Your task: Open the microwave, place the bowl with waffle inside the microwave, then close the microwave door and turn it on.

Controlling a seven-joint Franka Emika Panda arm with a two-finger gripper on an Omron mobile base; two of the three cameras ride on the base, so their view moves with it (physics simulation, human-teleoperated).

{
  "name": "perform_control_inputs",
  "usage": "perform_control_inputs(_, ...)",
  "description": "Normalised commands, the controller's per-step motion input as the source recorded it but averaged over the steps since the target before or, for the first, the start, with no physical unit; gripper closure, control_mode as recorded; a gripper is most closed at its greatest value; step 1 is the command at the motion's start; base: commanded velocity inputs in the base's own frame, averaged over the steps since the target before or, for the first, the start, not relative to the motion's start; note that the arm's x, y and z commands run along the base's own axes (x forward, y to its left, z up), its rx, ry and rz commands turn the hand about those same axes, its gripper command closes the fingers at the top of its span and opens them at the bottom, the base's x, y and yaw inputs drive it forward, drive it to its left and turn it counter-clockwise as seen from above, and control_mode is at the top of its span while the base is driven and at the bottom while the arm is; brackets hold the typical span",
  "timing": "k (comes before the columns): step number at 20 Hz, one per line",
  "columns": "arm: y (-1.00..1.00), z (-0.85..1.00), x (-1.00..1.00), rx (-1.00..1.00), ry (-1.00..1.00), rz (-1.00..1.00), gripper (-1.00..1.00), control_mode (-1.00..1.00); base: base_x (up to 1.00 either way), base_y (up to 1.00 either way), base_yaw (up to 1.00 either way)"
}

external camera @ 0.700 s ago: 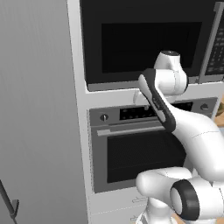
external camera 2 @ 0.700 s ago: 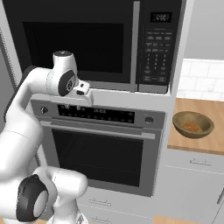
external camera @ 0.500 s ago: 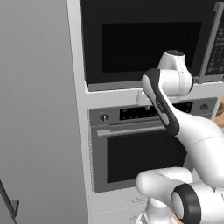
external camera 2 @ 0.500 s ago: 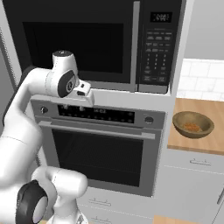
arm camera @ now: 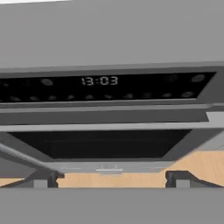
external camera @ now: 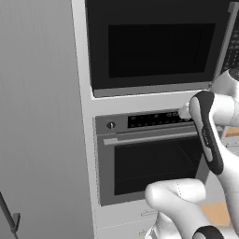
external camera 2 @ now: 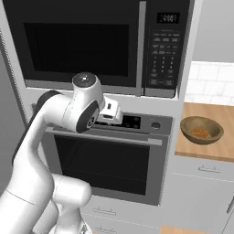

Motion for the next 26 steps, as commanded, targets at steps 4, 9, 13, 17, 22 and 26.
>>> perform_control_inputs(4, -0.41, 0.32, -0.15, -0.01, -0.03, 0.0, -1.0, -1.0, 0.0, 0.0, 0.0)
perform_control_inputs(9, -0.81, 0.6, 0.0, -0.01, -0.12, 0.0, -1.0, -1.0, 0.0, 0.0, 0.0)
perform_control_inputs(13, -0.6, 0.71, 0.01, 0.01, -0.29, -0.01, -1.0, -1.0, 0.0, 0.0, 0.0)
perform_control_inputs(17, -0.34, 0.88, 0.32, 0.01, -0.11, -0.04, -1.0, -1.0, 0.0, 0.0, 0.0)
perform_control_inputs(22, 0.0, 0.47, 0.09, 0.0, 0.0, -0.03, -1.0, -1.0, 0.0, 0.0, 0.0)
perform_control_inputs(26, -0.01, 0.14, 0.07, 0.0, 0.0, -0.03, -1.0, -1.0, 0.0, 0.0, 0.0)
